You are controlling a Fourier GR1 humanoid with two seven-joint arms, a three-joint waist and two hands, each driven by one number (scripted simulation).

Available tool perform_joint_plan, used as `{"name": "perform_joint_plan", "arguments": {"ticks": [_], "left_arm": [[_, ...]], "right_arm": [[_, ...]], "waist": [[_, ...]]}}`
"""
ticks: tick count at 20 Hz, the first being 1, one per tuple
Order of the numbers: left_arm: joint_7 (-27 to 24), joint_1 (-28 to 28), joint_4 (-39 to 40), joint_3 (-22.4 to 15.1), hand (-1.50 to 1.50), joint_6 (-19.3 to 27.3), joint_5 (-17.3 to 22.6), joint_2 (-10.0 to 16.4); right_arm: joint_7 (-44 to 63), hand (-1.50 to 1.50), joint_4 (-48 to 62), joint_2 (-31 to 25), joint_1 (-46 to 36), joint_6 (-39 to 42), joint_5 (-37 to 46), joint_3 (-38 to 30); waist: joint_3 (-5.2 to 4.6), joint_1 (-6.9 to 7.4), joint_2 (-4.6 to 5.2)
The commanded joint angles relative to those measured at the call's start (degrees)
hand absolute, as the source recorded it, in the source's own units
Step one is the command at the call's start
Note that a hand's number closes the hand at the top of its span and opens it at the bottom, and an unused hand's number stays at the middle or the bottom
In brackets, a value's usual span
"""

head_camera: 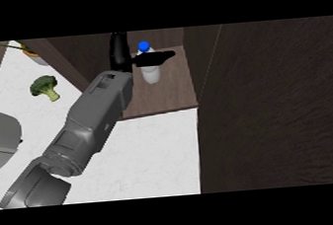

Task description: Pick up the bottled water, place it into the cabinet and close the cabinet

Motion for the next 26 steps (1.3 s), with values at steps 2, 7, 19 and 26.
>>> {"name": "perform_joint_plan", "arguments": {"ticks": [2, 7, 19, 26], "left_arm": [[-3.5, -0.3, -2.8, 2.4, -1.50, -7.6, 1.9, -1.3], [-3.6, -1.1, -2.9, 2.7, -1.50, -7.9, 1.7, -3.1], [-3.6, 12.7, -16.2, -3.3, -1.50, -11.5, 4.1, -3.2], [0.9, 23.3, -33.9, -11.9, -1.50, -15.3, 9.3, -3.2]], "right_arm": [[3.2, -1.50, -3.1, 0.7, -0.1, -1.1, -3.5, 1.4], [4.5, -1.50, -5.4, 0.3, 2.6, -0.7, -3.2, 1.8], [6.4, -1.50, -9.1, 3.4, 4.5, -3.5, -0.6, 6.1], [6.9, -1.50, -8.8, 2.0, 5.0, -3.6, -0.8, 6.0]], "waist": [[0.01, 1.81, -0.57], [0.07, 2.30, -1.23], [0.07, 4.59, -2.31], [0.07, 5.35, -2.82]]}}
